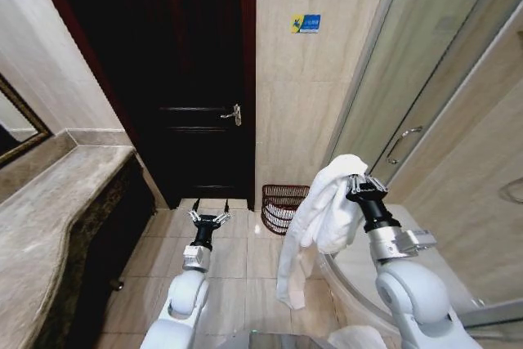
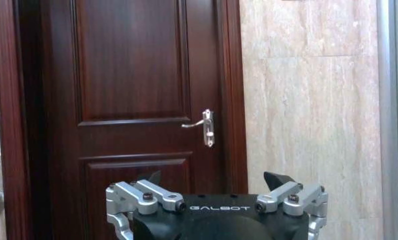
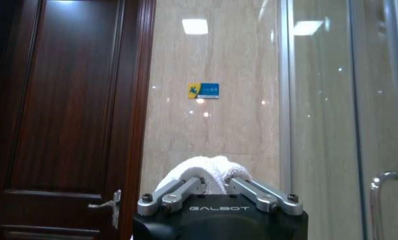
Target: Discard the used towel into the hamper.
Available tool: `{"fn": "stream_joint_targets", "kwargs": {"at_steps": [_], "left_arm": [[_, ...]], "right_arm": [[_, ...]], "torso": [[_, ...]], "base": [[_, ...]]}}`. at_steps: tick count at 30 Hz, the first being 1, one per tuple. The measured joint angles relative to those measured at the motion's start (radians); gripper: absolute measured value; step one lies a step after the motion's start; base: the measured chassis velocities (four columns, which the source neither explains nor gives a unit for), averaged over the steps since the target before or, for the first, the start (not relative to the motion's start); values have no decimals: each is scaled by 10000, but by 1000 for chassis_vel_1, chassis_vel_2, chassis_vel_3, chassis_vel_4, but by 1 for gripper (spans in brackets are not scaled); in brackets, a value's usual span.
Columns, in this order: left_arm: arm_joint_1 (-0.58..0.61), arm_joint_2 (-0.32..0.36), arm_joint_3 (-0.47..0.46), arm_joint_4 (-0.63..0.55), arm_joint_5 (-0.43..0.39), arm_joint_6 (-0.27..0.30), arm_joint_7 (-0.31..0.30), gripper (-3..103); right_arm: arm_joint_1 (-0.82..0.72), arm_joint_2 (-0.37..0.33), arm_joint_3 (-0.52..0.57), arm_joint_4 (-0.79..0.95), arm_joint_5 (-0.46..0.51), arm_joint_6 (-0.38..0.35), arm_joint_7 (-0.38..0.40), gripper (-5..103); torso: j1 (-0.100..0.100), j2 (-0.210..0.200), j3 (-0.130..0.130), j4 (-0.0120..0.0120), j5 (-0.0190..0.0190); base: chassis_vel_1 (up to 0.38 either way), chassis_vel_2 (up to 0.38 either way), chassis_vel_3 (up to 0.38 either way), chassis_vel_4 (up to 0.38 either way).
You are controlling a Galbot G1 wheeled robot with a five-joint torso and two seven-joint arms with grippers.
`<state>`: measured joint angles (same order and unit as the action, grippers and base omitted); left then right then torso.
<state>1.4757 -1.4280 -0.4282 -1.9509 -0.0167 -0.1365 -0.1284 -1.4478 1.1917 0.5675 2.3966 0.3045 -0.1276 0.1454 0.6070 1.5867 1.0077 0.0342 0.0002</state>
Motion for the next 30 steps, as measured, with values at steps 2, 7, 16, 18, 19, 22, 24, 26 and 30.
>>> {"fn": "stream_joint_targets", "kwargs": {"at_steps": [2, 7, 16, 18, 19, 22, 24, 26, 30], "left_arm": [[-6, 1, -1, 3, -3, 0, 0, 100], [-52, 8, 8, 13, -5, 8, 3, 100], [-204, 39, 32, 46, -30, 80, 15, 100], [-219, 43, 36, 75, -32, 90, 22, 100], [-219, 43, 36, 75, -32, 90, 22, 100], [-229, 40, 46, 106, -33, 95, 26, 100], [-237, 33, 65, 118, -33, 111, 31, 100], [-251, 23, 77, 133, -32, 122, 32, 100], [-363, -18, 94, 220, -32, 158, 31, 100]], "right_arm": [[48, 7, -20, -32, -18, -14, -12, 6], [135, -6, -23, -82, -21, -30, -21, 6], [244, 37, -75, -134, -23, -55, -35, 6], [284, 50, -83, -142, -28, -62, -36, 6], [284, 50, -83, -142, -28, -62, -36, 6], [310, 56, -84, -145, -33, -78, -38, 6], [316, 58, -68, -144, -43, -89, -38, 6], [319, 63, -43, -151, -113, -88, -41, 6], [381, 71, -10, -249, -233, -78, -74, 6]], "torso": [[0, 0, 0, 0, -2], [0, 1, 0, 0, -2], [2, 1, 0, 1, -1], [1, 1, 0, 0, -3], [1, 1, 0, 0, -3], [2, 1, 0, 0, -1], [2, 1, 0, 1, -2], [1, 1, 0, 1, -1], [6, 0, 1, 0, 0]], "base": [[-73, 60, 75, -57], [-73, 62, 63, -66], [-78, 82, 82, -83], [-90, 82, 69, -87], [-85, 83, 69, -87], [-74, 86, 76, -68], [-76, 72, 79, -62], [-50, 86, 81, -54], [-13, 13, 20, -14]]}}
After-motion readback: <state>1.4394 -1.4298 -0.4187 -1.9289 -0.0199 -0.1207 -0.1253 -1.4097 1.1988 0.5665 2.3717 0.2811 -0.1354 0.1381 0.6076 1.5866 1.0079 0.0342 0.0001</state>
